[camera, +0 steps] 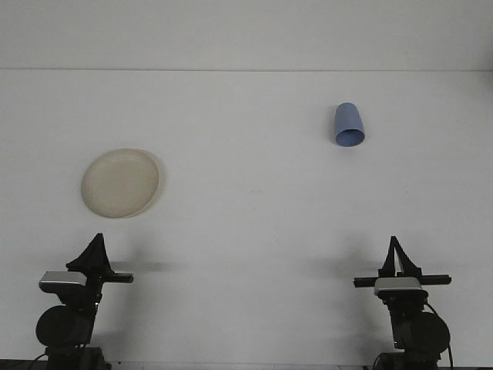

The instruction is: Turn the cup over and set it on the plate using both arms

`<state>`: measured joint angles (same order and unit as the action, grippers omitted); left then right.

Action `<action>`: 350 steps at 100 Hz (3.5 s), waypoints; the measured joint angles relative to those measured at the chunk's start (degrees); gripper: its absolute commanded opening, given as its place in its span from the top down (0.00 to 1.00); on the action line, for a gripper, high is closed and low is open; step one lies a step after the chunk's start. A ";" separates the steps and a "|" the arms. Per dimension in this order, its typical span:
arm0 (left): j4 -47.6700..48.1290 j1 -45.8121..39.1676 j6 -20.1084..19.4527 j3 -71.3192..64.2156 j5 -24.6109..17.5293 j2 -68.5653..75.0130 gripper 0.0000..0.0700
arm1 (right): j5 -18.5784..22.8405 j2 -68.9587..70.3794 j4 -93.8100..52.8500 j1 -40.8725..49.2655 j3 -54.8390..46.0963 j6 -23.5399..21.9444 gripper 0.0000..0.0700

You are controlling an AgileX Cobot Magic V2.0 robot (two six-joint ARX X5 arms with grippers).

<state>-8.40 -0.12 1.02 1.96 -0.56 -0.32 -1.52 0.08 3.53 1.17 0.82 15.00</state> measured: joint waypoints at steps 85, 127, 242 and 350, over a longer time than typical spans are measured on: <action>0.00 0.00 0.00 0.00 0.00 0.02 0.98 | 0.00 0.00 0.02 0.00 0.00 -0.02 1.00; 0.00 0.00 0.00 0.00 0.00 0.00 0.98 | 1.05 0.00 2.01 -0.04 0.04 -22.49 1.00; 0.00 0.00 0.00 0.00 0.00 0.00 0.98 | 6.05 93.09 23.80 -3.56 50.03 -10.60 0.21; 0.00 0.00 0.00 0.00 0.00 0.00 0.98 | 13.53 121.61 27.71 -5.68 74.16 -6.32 1.00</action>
<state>-8.40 -0.12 1.02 1.96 -0.56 -0.32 12.01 121.69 31.24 -4.51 74.98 8.69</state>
